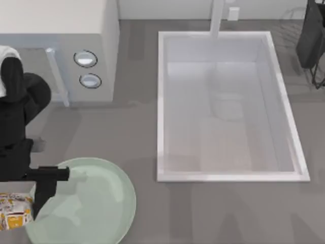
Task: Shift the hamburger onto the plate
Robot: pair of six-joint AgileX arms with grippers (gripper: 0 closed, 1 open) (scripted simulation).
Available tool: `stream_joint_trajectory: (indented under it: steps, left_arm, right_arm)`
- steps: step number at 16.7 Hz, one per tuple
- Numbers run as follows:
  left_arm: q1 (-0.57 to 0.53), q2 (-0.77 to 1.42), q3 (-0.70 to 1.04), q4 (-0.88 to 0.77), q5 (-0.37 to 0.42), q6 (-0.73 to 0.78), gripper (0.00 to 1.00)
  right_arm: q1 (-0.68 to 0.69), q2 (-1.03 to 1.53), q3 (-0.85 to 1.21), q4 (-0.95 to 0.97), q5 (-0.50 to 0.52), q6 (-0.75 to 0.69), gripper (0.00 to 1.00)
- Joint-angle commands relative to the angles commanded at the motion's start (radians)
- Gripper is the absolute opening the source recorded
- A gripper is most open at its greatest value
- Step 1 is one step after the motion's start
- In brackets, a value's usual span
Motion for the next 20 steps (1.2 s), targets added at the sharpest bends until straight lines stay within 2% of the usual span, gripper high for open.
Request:
stream_joint_trajectory:
  steps: [5,10,15,20]
  left_arm:
    - [-0.165,-0.002,-0.055,-0.014,0.005,-0.625,0.00]
    - [-0.271,-0.032,-0.060,0.027,0.019,-1.113,0.00]
    - [-0.315,-0.093,-0.024,0.115,0.027,-1.476,0.00]
    - [-0.321,-0.141,0.026,0.188,0.023,-1.666,0.00]
  right_arm:
    - [0.000,0.000,0.000,0.000,0.000,0.000,1.00]
    - [0.000,0.000,0.000,0.000,0.000,0.000,1.00]
    - [0.000,0.000,0.000,0.000,0.000,0.000,1.00]
    - [0.000,0.000,0.000,0.000,0.000,0.000,1.00]
